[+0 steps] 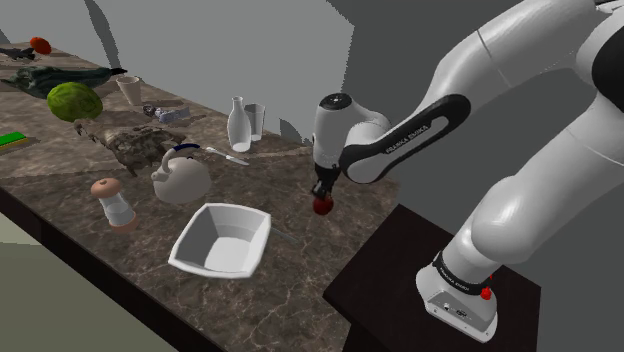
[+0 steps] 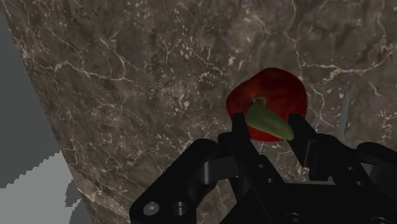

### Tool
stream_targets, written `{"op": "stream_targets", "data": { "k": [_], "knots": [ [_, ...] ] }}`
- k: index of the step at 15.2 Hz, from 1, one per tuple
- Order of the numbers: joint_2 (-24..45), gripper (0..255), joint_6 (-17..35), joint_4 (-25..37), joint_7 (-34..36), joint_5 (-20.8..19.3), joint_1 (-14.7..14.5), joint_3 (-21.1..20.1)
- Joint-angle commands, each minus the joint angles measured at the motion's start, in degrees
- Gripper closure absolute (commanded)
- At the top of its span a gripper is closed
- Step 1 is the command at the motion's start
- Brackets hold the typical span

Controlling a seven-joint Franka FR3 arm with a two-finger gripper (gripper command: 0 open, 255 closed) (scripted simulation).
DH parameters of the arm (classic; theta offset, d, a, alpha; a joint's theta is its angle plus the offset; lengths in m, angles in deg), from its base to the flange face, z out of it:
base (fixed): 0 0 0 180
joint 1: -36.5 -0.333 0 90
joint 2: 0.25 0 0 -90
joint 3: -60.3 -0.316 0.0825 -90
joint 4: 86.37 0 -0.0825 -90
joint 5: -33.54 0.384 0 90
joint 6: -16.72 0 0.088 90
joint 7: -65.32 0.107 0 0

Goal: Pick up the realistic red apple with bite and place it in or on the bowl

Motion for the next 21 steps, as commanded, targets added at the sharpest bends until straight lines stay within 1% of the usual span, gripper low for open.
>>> {"op": "stream_targets", "data": {
  "k": [1,8,16,21],
  "knots": [
    [-1.6,255,-1.7,0.2,-1.1,1.3,-0.4,0.1],
    [-6.2,255,-7.6,1.9,-4.1,4.3,-1.4,0.7],
    [-10.3,255,-14.1,4.7,-6.5,6.4,-2.1,1.5],
    [-3.0,255,-17.1,13.6,0.1,5.6,-3.7,-3.0]
  ]
}}
